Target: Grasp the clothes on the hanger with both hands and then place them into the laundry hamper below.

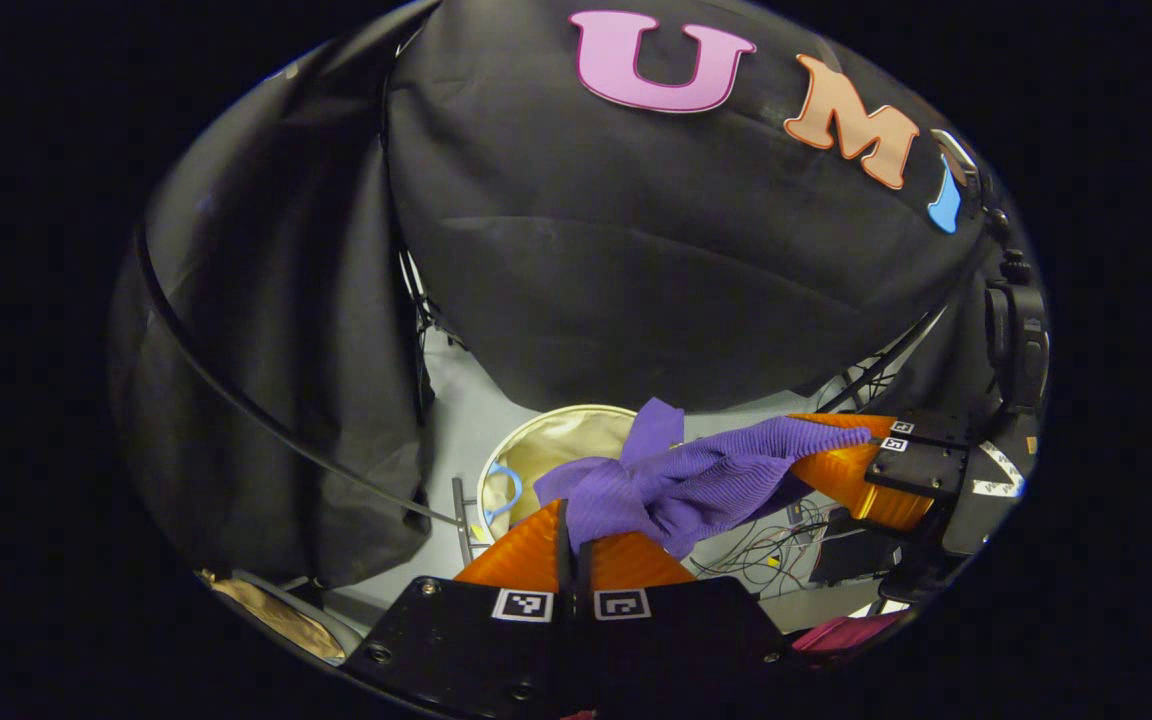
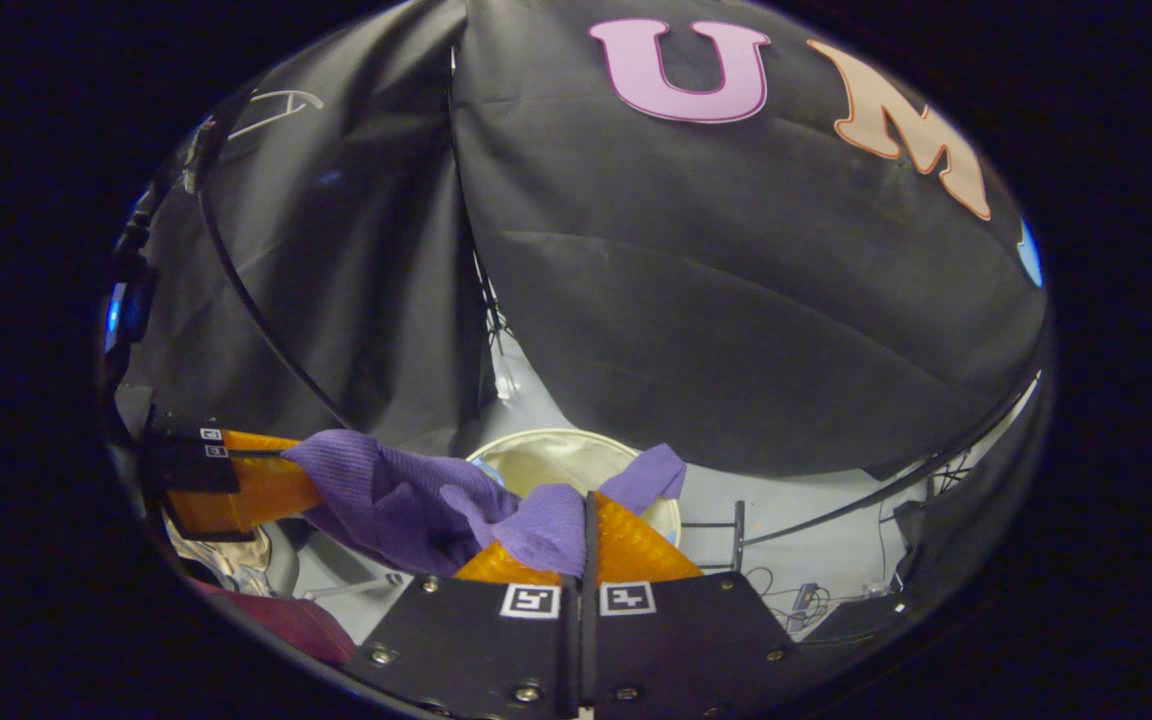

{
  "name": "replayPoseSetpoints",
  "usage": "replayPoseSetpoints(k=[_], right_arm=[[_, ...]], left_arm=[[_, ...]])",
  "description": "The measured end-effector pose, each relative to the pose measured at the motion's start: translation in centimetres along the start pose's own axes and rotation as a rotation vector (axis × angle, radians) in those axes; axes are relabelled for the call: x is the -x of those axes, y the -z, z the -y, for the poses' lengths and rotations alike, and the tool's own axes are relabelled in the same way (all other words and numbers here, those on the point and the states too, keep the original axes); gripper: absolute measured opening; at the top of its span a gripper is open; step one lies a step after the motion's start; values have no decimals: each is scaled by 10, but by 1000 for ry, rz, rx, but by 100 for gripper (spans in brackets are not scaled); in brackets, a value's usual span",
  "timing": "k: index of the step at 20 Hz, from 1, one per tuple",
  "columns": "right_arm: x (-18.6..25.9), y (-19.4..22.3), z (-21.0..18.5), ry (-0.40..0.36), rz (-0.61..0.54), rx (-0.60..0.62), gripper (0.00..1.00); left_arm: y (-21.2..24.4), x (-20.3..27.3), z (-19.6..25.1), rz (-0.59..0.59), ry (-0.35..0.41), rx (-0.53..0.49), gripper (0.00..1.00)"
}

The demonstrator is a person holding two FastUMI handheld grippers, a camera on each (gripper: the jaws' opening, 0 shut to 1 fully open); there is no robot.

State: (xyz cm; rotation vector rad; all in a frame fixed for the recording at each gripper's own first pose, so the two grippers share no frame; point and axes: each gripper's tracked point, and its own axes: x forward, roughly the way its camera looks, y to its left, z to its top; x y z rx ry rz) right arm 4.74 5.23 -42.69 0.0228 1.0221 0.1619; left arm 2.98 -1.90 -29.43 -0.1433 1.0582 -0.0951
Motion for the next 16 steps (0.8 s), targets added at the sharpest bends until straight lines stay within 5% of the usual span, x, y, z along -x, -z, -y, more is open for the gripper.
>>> replayPoseSetpoints(k=[8, 9, 10, 11, 14, 15, 16], right_arm=[[-11, 15, -5, -34, -81, -21, 3], [-8, 16, -6, -39, -85, -19, 3], [-7, 13, -8, -47, -77, -20, 3], [-5, 10, -8, -50, -69, -20, 3], [-1, 5, -8, -52, -55, -14, 3], [-1, 3, -8, -53, -52, -14, 3], [-2, 2, -9, -53, -50, -13, 3]], left_arm=[[4, -2, 5, -42, 14, 23, 8], [4, -3, 6, -53, 14, 24, 16], [7, -3, 6, -63, 15, 26, 5], [2, -3, 7, -49, 19, 25, 16], [-5, -2, 5, -24, 11, 8, 10], [-5, -2, 7, -24, 15, 7, 19], [-3, -1, 7, -27, 17, 7, 10]])
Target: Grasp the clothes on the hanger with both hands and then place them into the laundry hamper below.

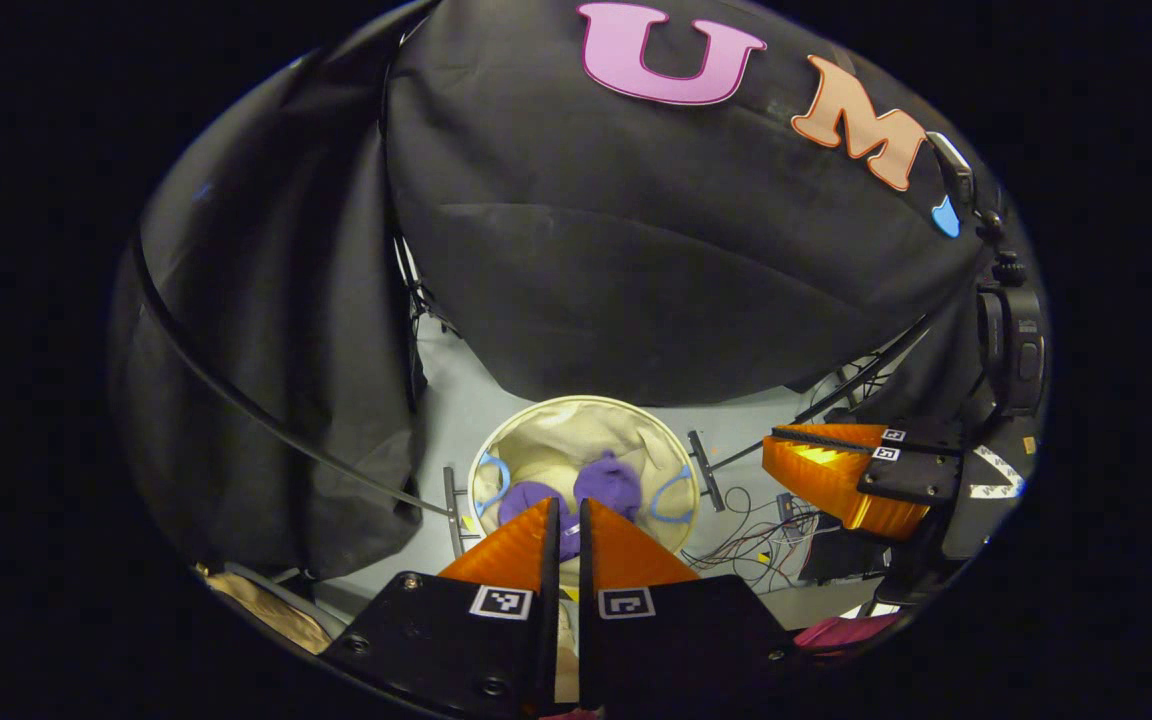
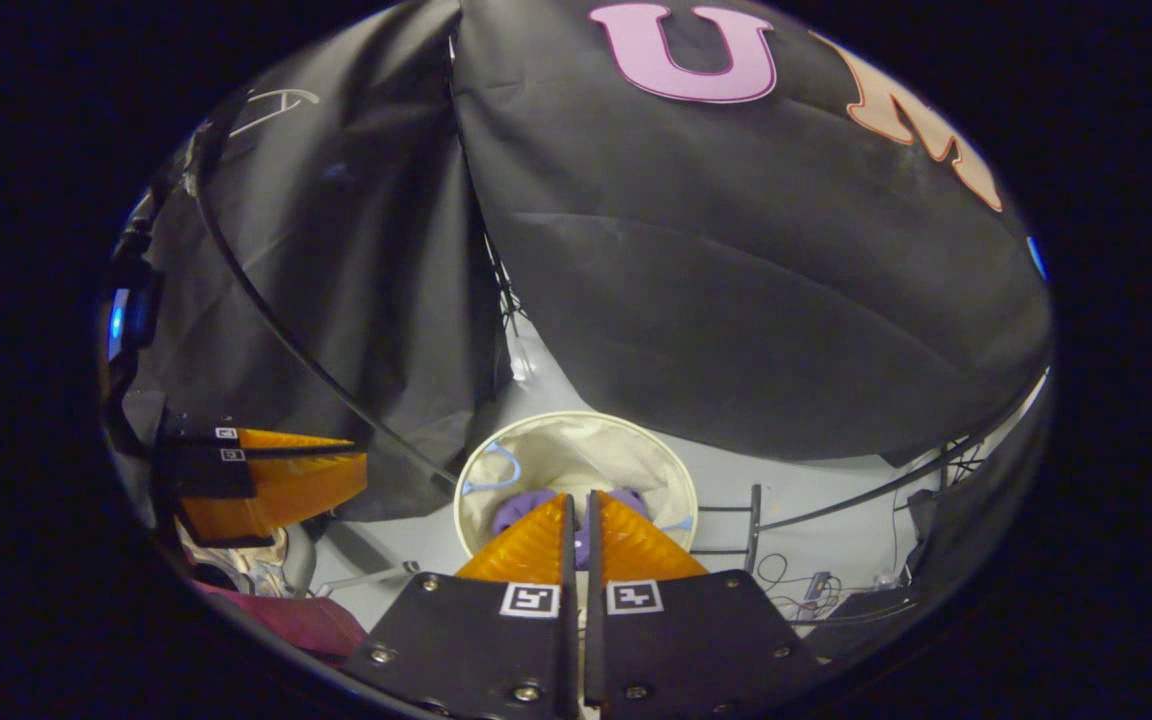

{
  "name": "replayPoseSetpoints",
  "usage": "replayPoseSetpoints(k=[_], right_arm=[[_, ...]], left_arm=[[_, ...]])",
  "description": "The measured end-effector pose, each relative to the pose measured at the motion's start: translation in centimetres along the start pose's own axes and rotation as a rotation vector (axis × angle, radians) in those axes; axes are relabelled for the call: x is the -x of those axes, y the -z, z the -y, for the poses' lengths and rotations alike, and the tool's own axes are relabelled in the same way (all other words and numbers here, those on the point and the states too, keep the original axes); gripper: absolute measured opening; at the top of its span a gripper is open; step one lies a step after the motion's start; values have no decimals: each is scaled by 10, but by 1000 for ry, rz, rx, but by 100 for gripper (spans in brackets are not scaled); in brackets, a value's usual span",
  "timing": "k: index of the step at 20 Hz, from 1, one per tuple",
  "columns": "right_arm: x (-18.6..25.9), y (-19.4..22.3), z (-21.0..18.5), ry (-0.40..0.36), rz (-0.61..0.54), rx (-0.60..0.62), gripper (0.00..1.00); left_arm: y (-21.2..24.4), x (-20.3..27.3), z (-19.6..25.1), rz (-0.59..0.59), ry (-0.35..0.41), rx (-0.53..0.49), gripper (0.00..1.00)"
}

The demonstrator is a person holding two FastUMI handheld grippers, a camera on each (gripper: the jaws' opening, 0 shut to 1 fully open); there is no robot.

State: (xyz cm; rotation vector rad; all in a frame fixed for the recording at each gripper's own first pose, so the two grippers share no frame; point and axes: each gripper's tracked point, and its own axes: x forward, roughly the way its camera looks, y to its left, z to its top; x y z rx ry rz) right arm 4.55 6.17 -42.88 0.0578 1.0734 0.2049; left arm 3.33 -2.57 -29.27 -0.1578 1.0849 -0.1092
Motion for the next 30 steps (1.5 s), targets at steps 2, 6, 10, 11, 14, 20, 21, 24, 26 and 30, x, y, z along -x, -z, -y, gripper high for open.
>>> replayPoseSetpoints(k=[2, 6, 10, 11, 14, 20, 21, 24, 26, 30], right_arm=[[2, -4, 0, 0, 6, -2, 3], [3, -6, 1, 1, 16, -6, 3], [8, -8, 2, 9, 32, -7, 3], [10, -10, 2, 11, 38, -8, 3], [17, -14, 4, 18, 66, -12, 3], [45, -41, 11, 46, 187, -33, 3], [54, -49, 13, 52, 220, -35, 3], [82, -74, 15, 74, 327, -38, 3], [103, -88, 17, 84, 391, -39, 3], [150, -117, 16, 116, 510, -51, 3]], left_arm=[[2, 0, 0, -7, 2, -2, 10], [1, 0, -2, 1, -2, -4, 10], [0, 4, 2, 14, 1, -5, 10], [-3, 6, 3, 21, 2, -8, 10], [-9, 11, 10, 58, 18, -30, 10], [-57, 49, 29, 268, 34, -120, 10], [-67, 57, 34, 311, 42, -129, 10], [-91, 86, 44, 432, 55, -151, 10], [-106, 102, 51, 492, 64, -157, 10], [-132, 138, 69, 611, 100, -176, 10]])
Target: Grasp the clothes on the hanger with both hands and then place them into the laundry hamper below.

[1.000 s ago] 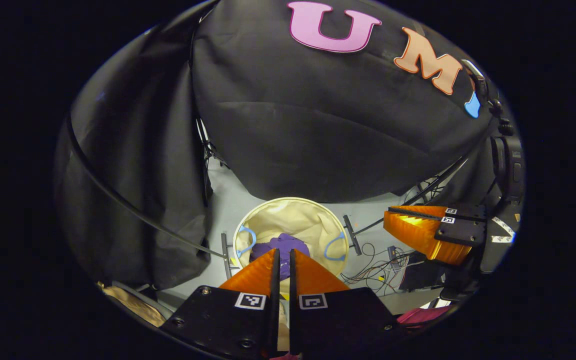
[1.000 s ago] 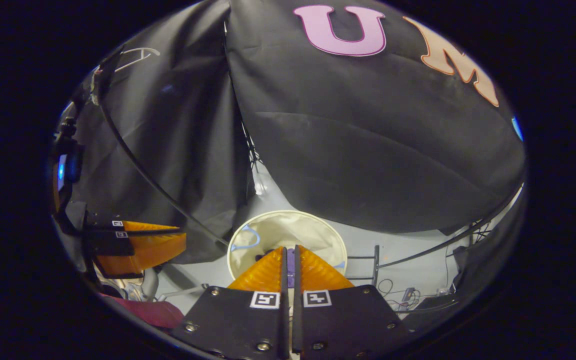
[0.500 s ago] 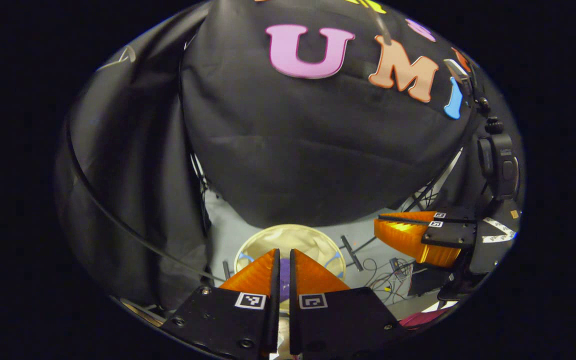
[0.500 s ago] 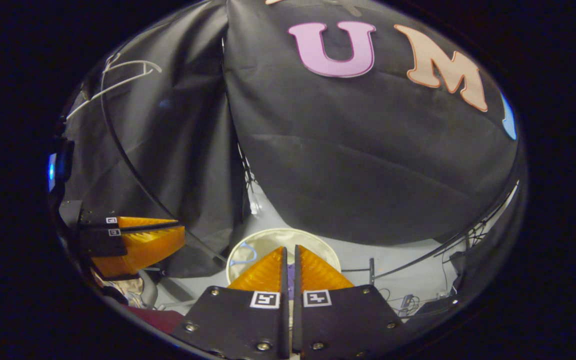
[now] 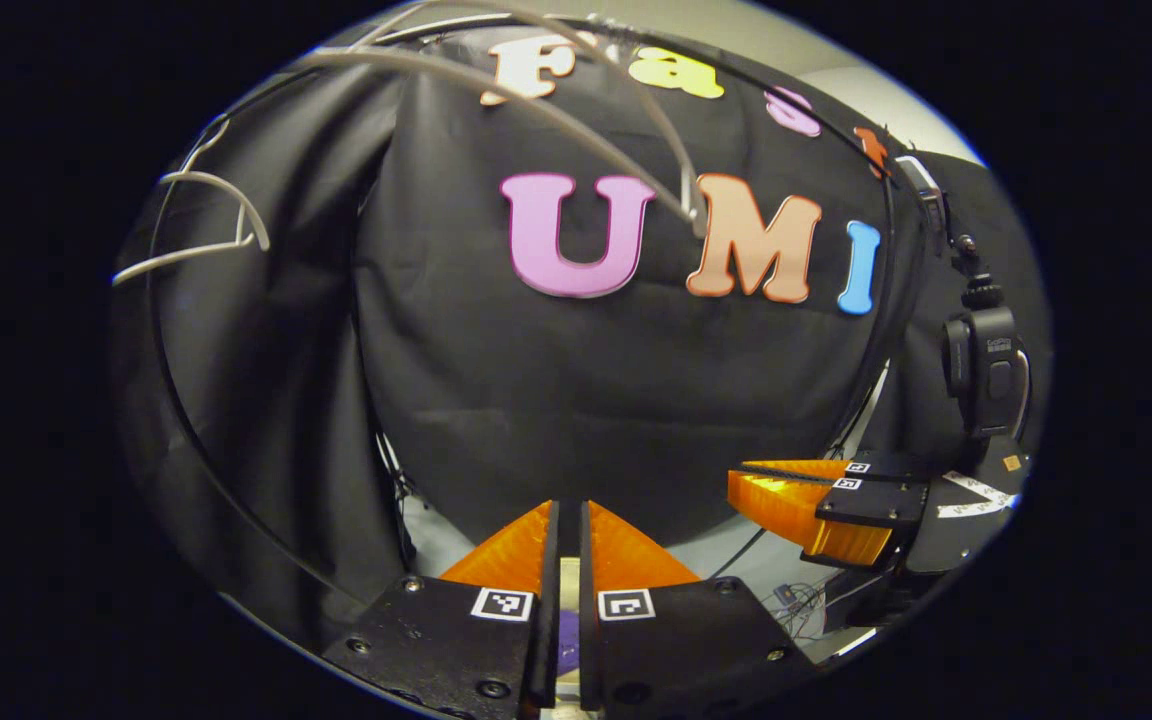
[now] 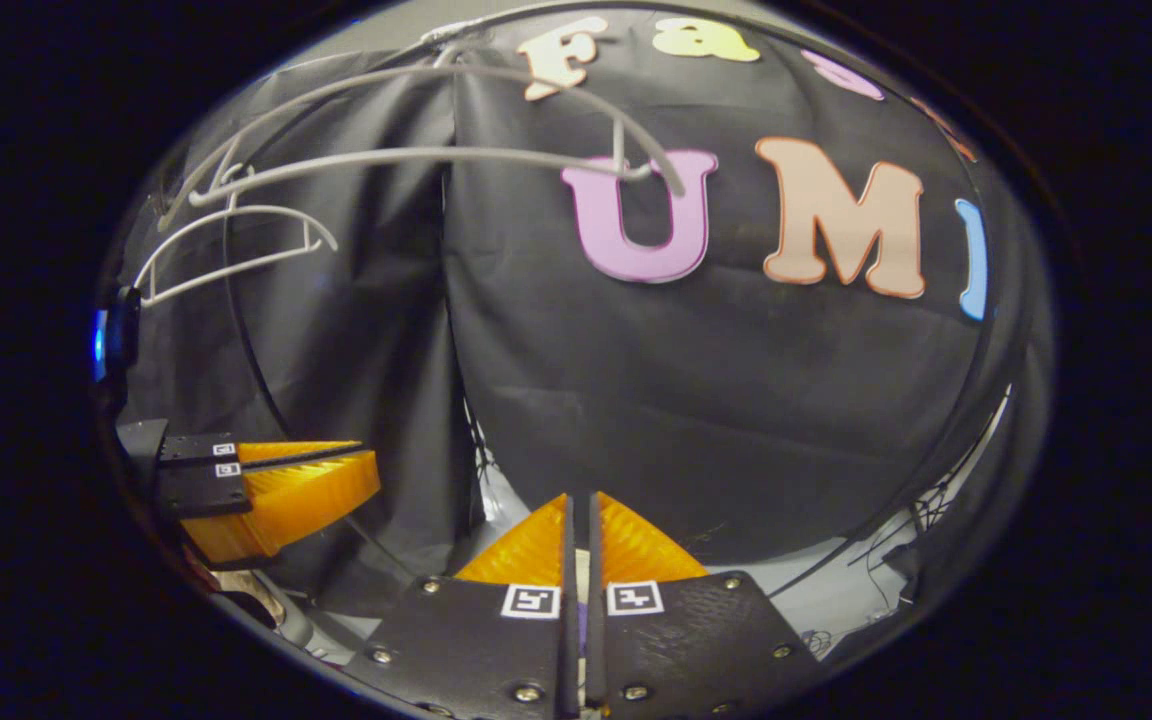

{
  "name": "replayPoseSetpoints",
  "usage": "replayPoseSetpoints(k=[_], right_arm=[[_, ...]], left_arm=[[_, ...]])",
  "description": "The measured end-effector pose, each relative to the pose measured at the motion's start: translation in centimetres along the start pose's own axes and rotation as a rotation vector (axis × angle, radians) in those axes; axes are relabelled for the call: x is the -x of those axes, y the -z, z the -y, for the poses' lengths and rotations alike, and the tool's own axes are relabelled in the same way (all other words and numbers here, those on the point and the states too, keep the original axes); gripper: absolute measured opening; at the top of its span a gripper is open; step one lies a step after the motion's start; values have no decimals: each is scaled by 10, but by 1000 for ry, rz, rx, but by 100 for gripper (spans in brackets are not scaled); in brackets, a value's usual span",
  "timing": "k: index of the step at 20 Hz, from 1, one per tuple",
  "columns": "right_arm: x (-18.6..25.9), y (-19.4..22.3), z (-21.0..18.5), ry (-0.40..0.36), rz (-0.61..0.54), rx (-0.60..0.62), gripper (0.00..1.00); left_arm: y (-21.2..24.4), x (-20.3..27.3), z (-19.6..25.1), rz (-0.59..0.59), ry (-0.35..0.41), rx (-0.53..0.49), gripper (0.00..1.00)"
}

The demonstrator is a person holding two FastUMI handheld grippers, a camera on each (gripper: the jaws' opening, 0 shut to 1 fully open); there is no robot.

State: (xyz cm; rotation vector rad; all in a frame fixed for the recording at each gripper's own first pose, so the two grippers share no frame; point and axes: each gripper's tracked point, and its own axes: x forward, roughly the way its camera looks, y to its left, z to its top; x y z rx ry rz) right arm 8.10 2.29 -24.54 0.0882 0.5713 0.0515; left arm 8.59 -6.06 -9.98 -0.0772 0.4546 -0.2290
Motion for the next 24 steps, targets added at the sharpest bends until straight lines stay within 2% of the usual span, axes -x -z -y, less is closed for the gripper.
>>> replayPoseSetpoints(k=[7, 8, 9, 10, 12, 14, 15, 16, 17, 18, 20, 21, 24], right_arm=[[63, -80, 4, 77, 192, -18, 3], [72, -89, 4, 88, 216, -17, 3], [80, -98, 5, 99, 242, -14, 0], [89, -106, 5, 113, 266, -9, 3], [107, -119, 8, 143, 308, -5, 3], [124, -130, 9, 162, 345, -6, 3], [132, -135, 11, 174, 360, -4, 3], [141, -140, 12, 185, 378, -2, 10], [148, -144, 13, 193, 395, -1, 4], [154, -150, 12, 194, 408, 0, 11], [176, -166, 18, 205, 442, 12, 26], [184, -171, 21, 212, 456, 18, 25], [198, -181, 29, 207, 493, 22, 47]], left_arm=[[-69, 42, 32, 174, 92, -47, 10], [-77, 48, 34, 197, 104, -43, 1], [-88, 54, 37, 225, 109, -44, 1], [-98, 57, 39, 253, 107, -48, 1], [-114, 66, 37, 306, 96, -70, 1], [-130, 75, 37, 349, 94, -85, 18], [-139, 77, 39, 365, 102, -86, 18], [-143, 76, 42, 374, 107, -84, 5], [-147, 75, 43, 376, 110, -84, 14], [-148, 77, 44, 379, 110, -82, 15], [-156, 84, 48, 397, 118, -68, 24], [-160, 87, 53, 411, 127, -58, 33], [-166, 91, 61, 427, 130, -49, 59]])
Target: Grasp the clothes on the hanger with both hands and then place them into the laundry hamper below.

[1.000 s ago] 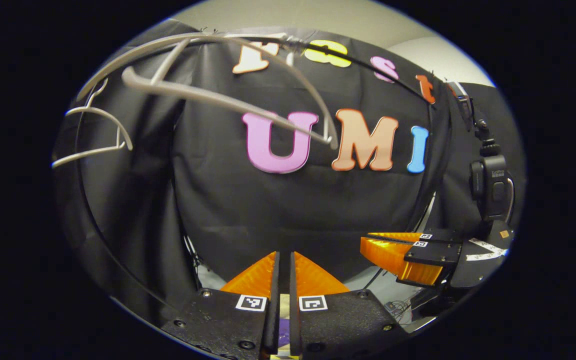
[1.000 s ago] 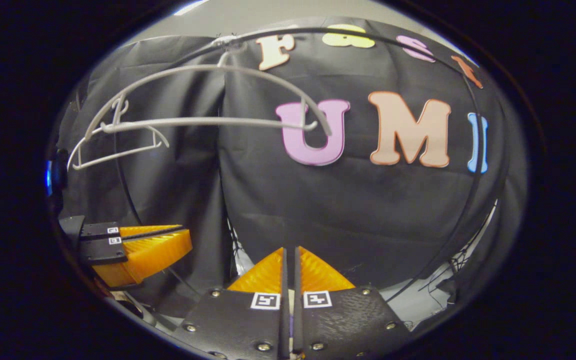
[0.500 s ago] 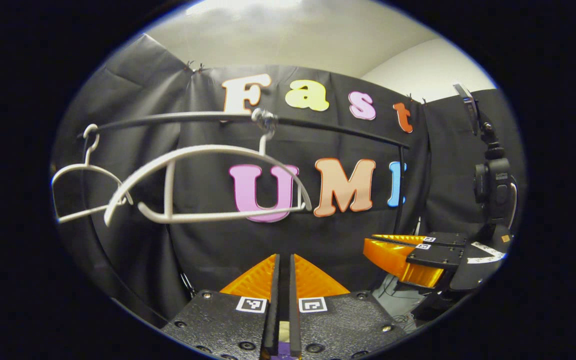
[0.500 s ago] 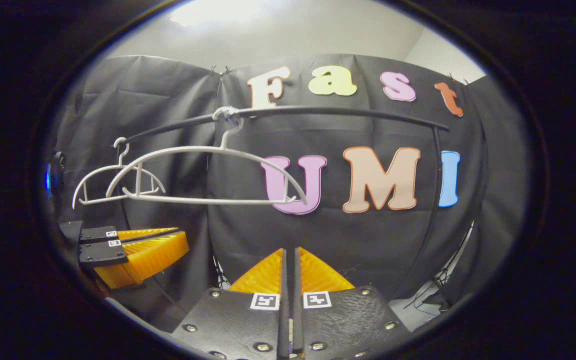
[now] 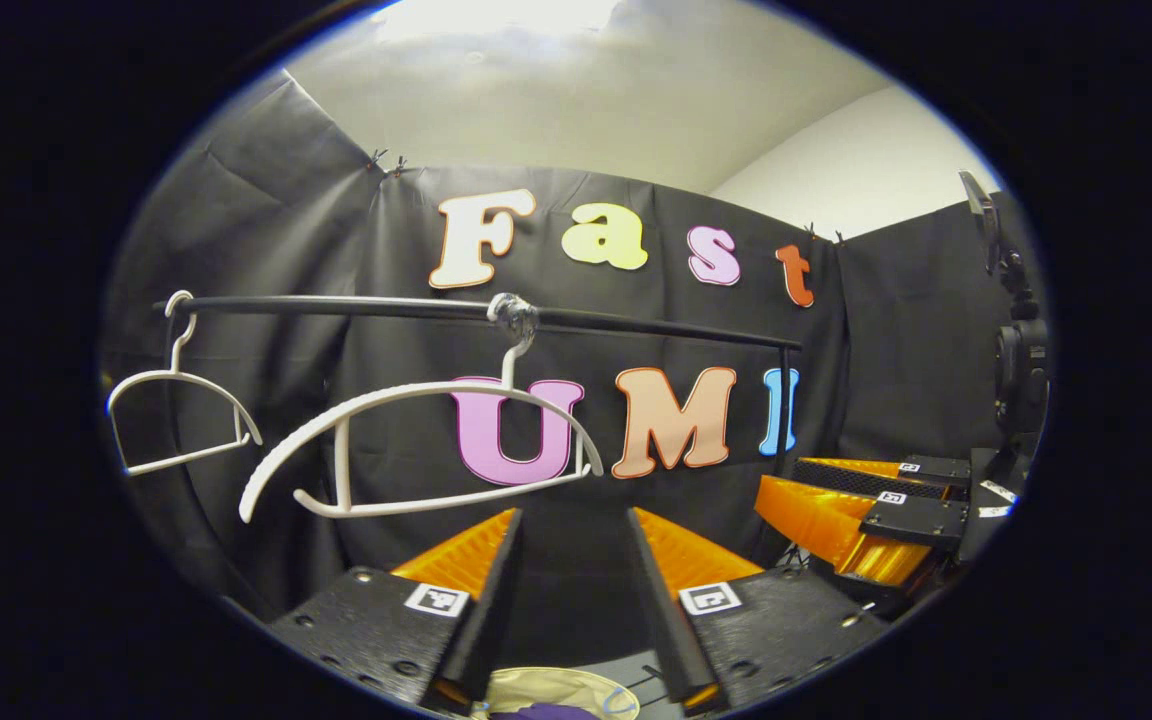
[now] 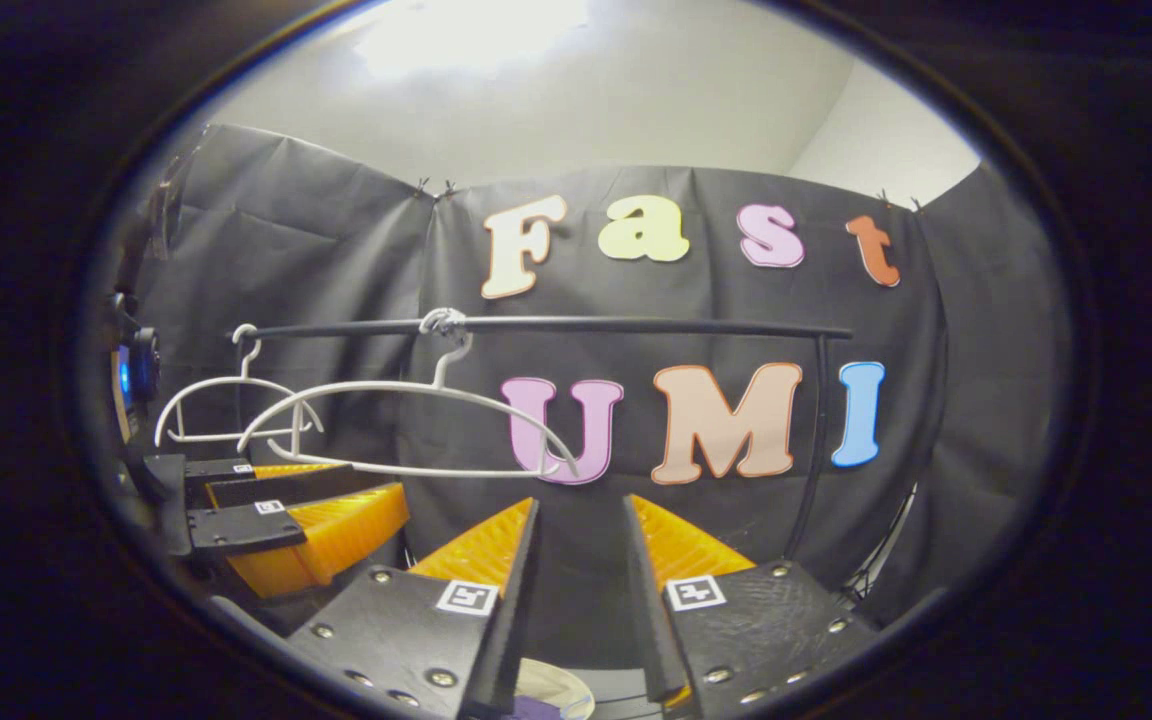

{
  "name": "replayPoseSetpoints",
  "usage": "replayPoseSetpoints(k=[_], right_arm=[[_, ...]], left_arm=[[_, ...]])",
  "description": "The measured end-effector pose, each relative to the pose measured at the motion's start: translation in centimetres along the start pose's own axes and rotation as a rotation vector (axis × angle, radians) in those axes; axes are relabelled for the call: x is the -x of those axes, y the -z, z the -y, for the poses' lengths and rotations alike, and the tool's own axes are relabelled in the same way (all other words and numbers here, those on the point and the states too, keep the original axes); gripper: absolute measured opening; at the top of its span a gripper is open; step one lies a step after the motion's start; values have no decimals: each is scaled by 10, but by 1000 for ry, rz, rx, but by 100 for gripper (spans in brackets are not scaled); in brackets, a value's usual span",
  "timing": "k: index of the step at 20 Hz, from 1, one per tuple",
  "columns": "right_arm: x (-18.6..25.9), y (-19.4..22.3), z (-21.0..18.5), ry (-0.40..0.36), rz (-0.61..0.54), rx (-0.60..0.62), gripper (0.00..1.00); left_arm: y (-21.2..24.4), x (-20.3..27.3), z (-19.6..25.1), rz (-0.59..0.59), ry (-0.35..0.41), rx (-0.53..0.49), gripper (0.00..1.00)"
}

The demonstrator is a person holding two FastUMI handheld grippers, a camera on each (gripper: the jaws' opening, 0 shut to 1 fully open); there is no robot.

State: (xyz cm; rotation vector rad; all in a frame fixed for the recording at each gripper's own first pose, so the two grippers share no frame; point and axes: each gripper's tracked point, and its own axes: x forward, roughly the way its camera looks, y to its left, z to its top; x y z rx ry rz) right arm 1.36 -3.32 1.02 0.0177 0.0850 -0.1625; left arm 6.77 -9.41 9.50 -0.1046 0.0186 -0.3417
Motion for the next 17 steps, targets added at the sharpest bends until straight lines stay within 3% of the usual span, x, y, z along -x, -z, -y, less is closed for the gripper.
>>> replayPoseSetpoints(k=[3, 6, 7, 11, 17], right_arm=[[2, -12, 14, -14, 30, 0, 69], [9, -18, 31, -32, 31, 4, 90], [11, -21, 39, -33, 40, 7, 100], [19, -24, 62, -42, 49, 0, 97], [29, -22, 91, -53, 49, -15, 96]], left_arm=[[-10, -1, 14, 21, -22, -7, 87], [-17, 1, 27, 40, -61, -13, 95], [-20, 2, 32, 46, -71, -14, 92], [-28, 4, 53, 63, -98, -10, 95], [-29, 8, 82, 68, -117, -48, 92]])
